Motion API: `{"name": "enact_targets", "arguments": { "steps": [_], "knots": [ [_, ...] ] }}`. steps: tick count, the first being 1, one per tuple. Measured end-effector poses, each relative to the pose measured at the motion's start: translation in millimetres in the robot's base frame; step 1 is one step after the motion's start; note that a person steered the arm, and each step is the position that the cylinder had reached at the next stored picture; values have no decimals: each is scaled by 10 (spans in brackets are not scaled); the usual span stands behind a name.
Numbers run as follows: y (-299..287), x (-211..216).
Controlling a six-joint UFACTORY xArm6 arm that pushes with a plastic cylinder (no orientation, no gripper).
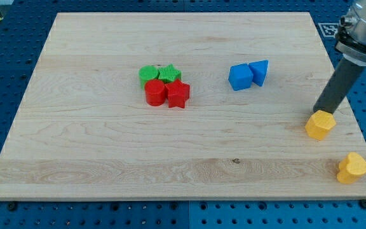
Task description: Place the yellow hexagon above the yellow heart
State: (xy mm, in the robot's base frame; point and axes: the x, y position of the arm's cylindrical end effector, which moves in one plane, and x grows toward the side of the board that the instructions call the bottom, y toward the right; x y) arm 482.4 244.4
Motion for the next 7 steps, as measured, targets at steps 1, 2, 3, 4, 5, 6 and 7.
{"name": "enact_targets", "arguments": {
  "steps": [1,2,3,4,5,6,7],
  "knots": [
    [37,30],
    [-135,-175],
    [-366,-237],
    [-401,-105],
    [-298,-18],
    [-215,40],
    [-163,110]
  ]
}}
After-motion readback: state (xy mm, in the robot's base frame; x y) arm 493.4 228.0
